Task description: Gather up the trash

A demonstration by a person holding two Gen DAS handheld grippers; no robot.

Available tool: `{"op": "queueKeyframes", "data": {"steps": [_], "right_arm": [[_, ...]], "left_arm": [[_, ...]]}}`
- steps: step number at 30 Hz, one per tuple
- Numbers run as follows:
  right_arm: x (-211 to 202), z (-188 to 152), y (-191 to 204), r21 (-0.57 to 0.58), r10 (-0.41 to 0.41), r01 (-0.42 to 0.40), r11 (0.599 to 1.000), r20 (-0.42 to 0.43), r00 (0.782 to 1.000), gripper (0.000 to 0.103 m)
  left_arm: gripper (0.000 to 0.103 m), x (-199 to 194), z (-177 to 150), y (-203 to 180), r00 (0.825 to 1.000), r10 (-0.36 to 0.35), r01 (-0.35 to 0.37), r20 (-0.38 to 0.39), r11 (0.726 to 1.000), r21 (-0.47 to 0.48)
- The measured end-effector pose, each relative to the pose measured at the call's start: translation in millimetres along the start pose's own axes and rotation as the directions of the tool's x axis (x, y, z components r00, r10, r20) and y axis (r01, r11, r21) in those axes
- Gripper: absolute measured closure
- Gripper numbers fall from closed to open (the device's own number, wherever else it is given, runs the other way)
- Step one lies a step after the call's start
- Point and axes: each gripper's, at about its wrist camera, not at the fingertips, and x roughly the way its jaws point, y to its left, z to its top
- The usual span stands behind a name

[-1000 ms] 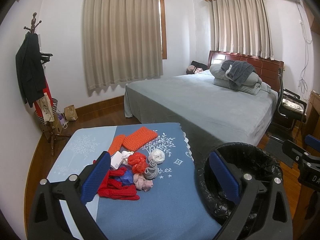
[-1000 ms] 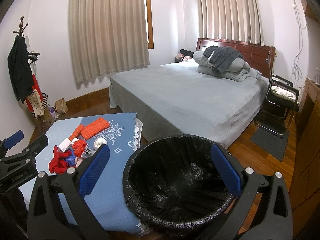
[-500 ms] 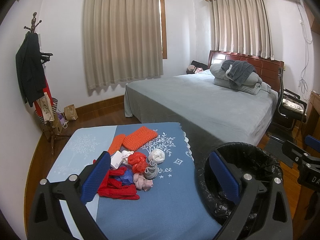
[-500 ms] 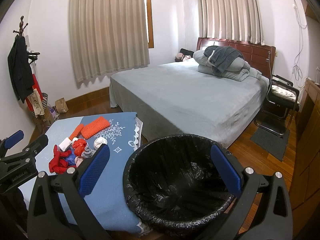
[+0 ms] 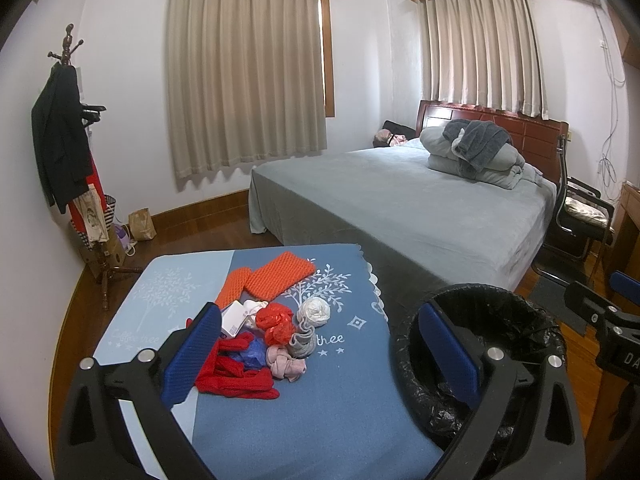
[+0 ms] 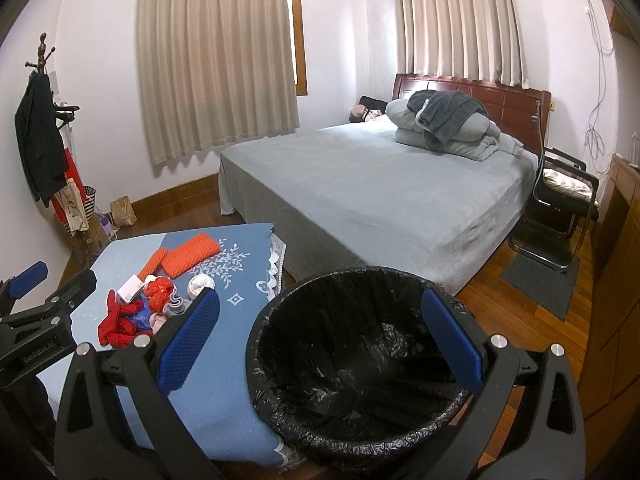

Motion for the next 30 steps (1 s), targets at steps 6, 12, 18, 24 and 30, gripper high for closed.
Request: {"op": "queueKeyframes", "data": {"steps": [6, 12, 18, 24, 30], "right_arm": [[1, 0, 0, 0.001, 0.000, 0.000, 1.000, -0.001, 1.000, 0.005], [2, 0, 2, 0.000, 0.000, 0.000, 1.000, 0.000, 1.000, 0.005], [3, 0, 2, 0.000, 0.001, -0.001, 1.000, -0.002, 1.000, 0.005], [12, 0, 10, -0.009, 0.019, -0.019, 1.000, -0.012, 1.000, 0.005], [38, -6, 31, -0.029, 0.059, -0.060, 0.998, -0.016, 0.998, 0.005]], "left_arm": [[0.006, 0, 0, 0, 1.000, 0.000, 0.000, 0.000, 1.000, 0.001], [0.006, 0, 0, 0, 1.000, 0.000, 0.000, -0.001, 1.000, 0.000], [0.006, 0, 0, 0, 1.000, 0.000, 0.000, -0.003, 1.000, -0.001], [0.006, -3, -1, 11, 1.000, 0.012, -0.012, -0.011, 1.000, -0.026], [0.006, 23, -16, 34, 0.997, 0.075, -0.076, -0.019, 0.996, -0.043]]}}
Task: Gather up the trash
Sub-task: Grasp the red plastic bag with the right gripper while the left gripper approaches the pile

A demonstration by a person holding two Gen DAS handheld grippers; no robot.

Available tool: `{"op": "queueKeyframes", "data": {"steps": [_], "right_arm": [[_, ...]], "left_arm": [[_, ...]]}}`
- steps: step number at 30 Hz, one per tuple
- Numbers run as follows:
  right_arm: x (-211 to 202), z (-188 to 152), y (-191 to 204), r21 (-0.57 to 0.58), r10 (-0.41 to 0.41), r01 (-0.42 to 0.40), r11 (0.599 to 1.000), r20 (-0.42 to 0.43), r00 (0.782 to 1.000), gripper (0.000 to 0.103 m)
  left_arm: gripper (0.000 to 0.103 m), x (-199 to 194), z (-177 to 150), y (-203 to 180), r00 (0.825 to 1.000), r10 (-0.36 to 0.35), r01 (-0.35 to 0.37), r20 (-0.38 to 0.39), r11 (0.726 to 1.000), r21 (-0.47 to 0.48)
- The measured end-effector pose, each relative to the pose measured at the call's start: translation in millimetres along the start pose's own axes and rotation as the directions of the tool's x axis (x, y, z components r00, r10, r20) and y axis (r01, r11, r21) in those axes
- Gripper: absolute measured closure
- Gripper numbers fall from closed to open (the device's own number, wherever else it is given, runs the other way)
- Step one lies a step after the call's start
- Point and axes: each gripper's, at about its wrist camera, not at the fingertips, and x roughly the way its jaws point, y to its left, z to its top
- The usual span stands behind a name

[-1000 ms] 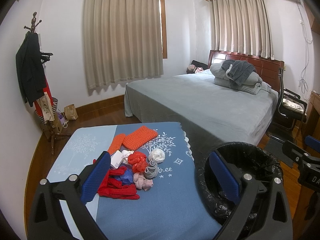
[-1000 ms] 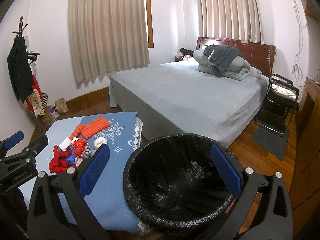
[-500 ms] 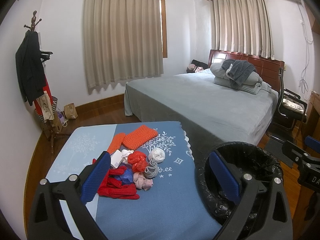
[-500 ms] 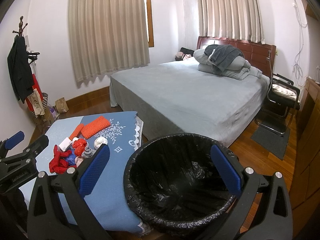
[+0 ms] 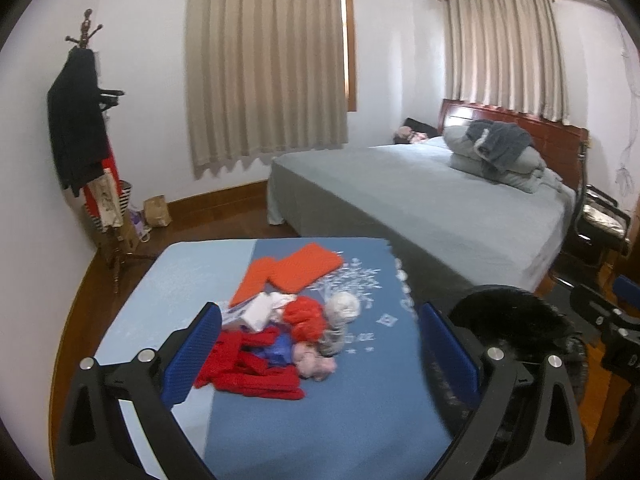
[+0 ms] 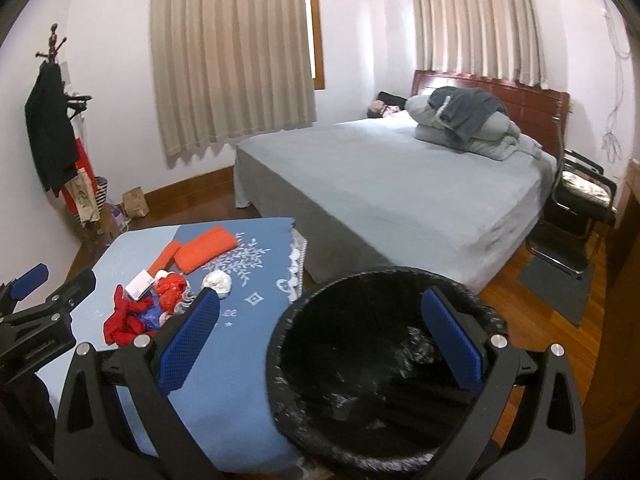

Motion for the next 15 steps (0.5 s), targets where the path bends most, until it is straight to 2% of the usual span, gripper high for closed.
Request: {"op": "queueKeyframes", "data": {"steps": [8, 15], "right_arm": [[49, -1, 37, -0.021, 0.091, -0.091, 0.996, -0.028, 0.995, 0.005], [101, -6, 72, -0.037, 0.155, -0.158, 0.987, -0.074, 0.985, 0.005]], "left_arm": [[0.006, 36, -15, 51, 0.995, 0.090, -0.091, -0.040, 0.995, -0.031], [0.006, 65, -30, 80, 0.988, 0.145, -0.146, -0.055, 0.989, -0.010]]}}
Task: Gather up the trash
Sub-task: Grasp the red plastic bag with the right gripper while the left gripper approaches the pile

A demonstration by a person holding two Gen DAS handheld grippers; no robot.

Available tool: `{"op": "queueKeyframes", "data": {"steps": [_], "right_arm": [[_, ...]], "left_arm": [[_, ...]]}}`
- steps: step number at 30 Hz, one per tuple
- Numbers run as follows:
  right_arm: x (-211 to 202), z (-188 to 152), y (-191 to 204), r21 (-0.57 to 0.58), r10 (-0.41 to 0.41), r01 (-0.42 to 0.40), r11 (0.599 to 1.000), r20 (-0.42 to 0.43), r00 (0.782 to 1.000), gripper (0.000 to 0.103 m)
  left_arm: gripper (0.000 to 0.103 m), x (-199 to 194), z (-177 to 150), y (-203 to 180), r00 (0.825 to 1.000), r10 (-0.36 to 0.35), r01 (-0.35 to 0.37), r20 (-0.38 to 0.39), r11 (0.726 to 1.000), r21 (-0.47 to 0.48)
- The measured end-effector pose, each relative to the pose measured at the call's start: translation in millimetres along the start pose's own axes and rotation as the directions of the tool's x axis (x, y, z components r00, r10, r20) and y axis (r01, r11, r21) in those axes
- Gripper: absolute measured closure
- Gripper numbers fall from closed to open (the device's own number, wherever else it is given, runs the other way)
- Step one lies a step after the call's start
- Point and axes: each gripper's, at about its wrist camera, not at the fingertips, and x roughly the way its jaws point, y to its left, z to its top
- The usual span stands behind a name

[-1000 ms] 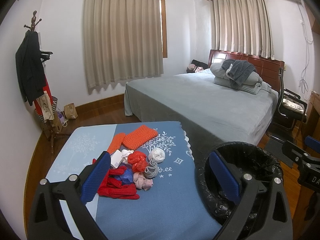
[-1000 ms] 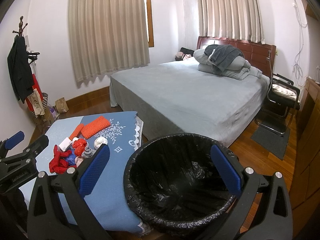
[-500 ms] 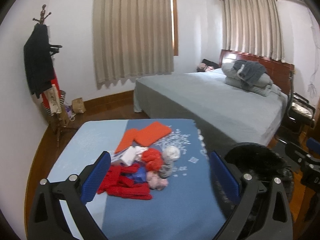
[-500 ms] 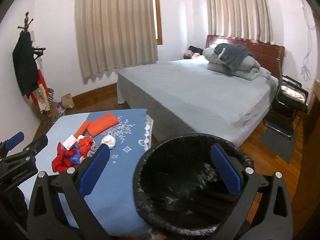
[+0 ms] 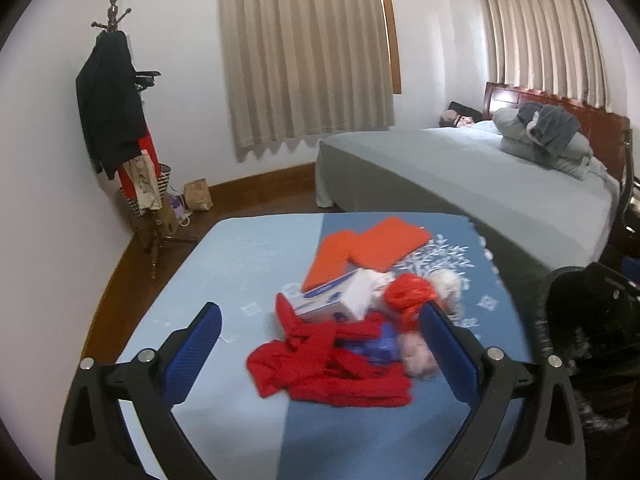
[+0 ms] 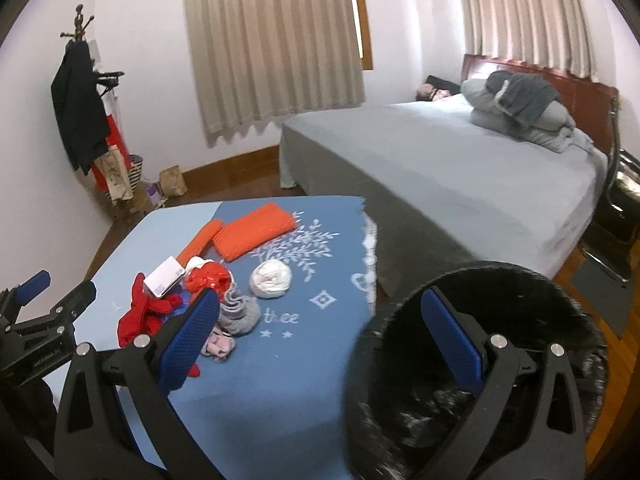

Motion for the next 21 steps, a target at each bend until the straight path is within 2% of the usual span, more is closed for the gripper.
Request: {"op": "queueKeyframes", "data": {"steps": [3, 7, 13, 21], "right_arm": [[21, 2, 9, -0.003, 0.020, -0.020, 1.000, -0.011, 1.000, 0.009], [46, 4, 21, -0.011, 0.048, -0.048, 0.999, -0.037, 0.998, 0.020], [84, 1, 42, -0.046, 0.081, -0.084, 0.995, -0.082, 0.993, 0.026], [111, -9, 63, -0.067, 0.128, -0.139, 0.988, -0.147, 0.981, 0.033]], "left_arm": [[0.009, 16, -4, 7, 1.000, 0.004, -0.004, -0.021, 1.000, -0.008], [0.012, 32, -6, 11, 0.999, 0.021, -0.021, -0.040, 1.000, -0.013], [0.016, 53, -11, 28, 0.997, 0.041, -0.044, -0.068, 0.998, -0.043], [0.022, 70, -14, 39, 0.995, 0.048, -0.052, -0.091, 0.998, -0.041]]}}
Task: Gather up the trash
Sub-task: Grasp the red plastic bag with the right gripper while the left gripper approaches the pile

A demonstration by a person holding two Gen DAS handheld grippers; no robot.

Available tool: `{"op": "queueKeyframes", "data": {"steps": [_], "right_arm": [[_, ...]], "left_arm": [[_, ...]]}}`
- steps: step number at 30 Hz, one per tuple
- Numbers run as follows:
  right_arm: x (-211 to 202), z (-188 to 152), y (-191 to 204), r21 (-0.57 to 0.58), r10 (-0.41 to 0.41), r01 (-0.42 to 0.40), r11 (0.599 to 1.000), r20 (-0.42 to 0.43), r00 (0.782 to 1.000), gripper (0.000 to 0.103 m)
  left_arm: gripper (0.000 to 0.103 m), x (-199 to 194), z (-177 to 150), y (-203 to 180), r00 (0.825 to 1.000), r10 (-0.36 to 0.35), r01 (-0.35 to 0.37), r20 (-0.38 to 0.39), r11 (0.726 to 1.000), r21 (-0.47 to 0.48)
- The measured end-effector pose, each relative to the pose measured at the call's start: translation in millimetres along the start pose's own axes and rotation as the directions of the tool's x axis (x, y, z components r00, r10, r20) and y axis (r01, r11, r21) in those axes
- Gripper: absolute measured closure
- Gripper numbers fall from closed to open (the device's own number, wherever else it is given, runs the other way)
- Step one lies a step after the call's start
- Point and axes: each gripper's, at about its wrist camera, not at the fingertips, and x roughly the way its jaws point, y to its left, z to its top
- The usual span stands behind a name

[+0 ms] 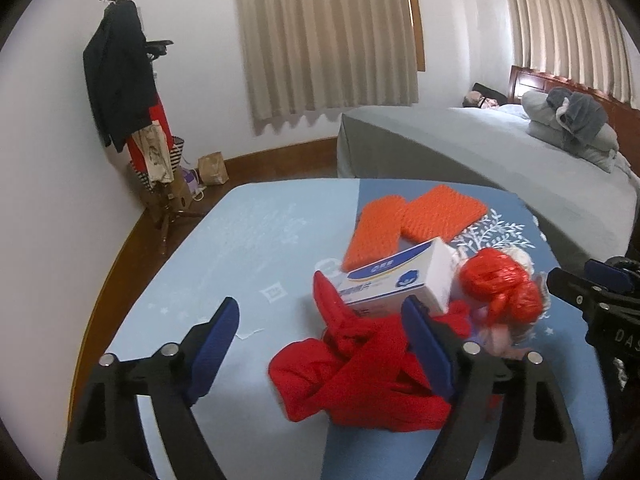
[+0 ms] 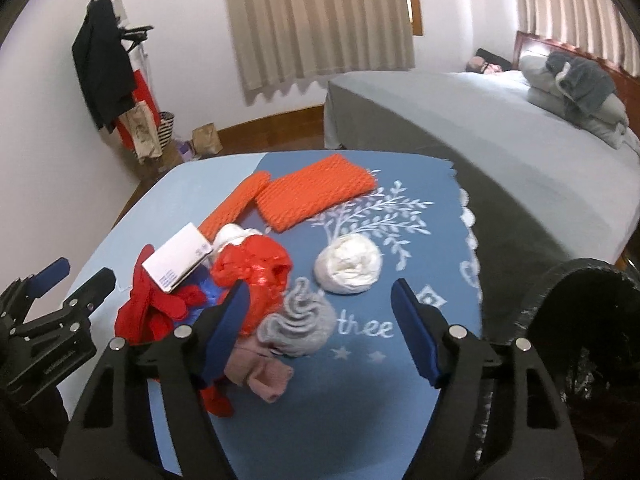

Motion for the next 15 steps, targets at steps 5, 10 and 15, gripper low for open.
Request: {"op": "queueKeyframes", "data": {"steps": [5, 10, 15], "right_arm": [[13, 6, 13, -0.023, 0.035, -0.035, 0.999, -0.010, 0.999, 0.037], [32, 7, 25, -0.052, 0.059, -0.061, 0.997, -0.049, 0.997, 0.045], [46, 6, 31, -0.077, 0.080, -0.088, 0.993, -0.091, 0.993, 0.069]], "left_arm": [[0.024, 7, -1, 16, 1.000, 0.027, -0.027, -0.003, 0.999, -0.021], [0.024, 11, 0, 23, 0.999, 0.036, -0.036, -0.006, 0.999, -0.024], [0.024, 12, 2, 24, 0.999, 0.037, -0.037, -0.008, 0.999, -0.029]]}}
